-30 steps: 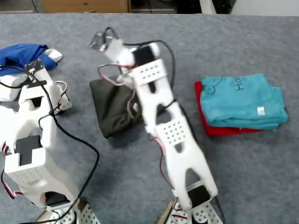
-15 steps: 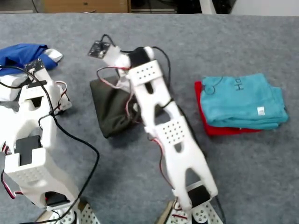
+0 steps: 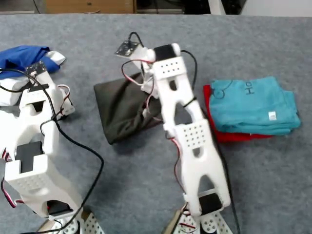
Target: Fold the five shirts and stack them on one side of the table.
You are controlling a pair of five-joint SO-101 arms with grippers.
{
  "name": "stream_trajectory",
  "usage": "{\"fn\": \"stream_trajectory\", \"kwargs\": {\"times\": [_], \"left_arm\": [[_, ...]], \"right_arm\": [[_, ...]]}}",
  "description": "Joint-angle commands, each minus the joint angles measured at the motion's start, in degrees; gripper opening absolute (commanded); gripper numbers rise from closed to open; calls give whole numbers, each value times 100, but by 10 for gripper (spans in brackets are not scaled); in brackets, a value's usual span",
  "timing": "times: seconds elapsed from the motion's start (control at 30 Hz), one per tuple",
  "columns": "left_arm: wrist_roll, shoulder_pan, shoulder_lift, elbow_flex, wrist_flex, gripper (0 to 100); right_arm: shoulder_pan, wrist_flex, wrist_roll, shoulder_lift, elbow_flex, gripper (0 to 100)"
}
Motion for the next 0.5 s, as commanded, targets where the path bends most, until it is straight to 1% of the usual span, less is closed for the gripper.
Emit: {"fn": "stream_trajectory", "kwargs": {"times": [0.0,0.13,0.27,0.4,0.47], "left_arm": [[-26,18,-338,0,-70,19],[-26,18,-338,0,-62,19],[-26,18,-338,0,-62,19],[-26,18,-338,-9,-62,19],[-26,18,-338,-18,-62,19]], "right_arm": [[242,105,44,-1288,1279,5],[523,88,53,-2176,2422,5],[866,88,70,-2730,3292,5],[1015,70,431,-3037,4110,5],[1033,70,510,-3160,4180,5]]}}
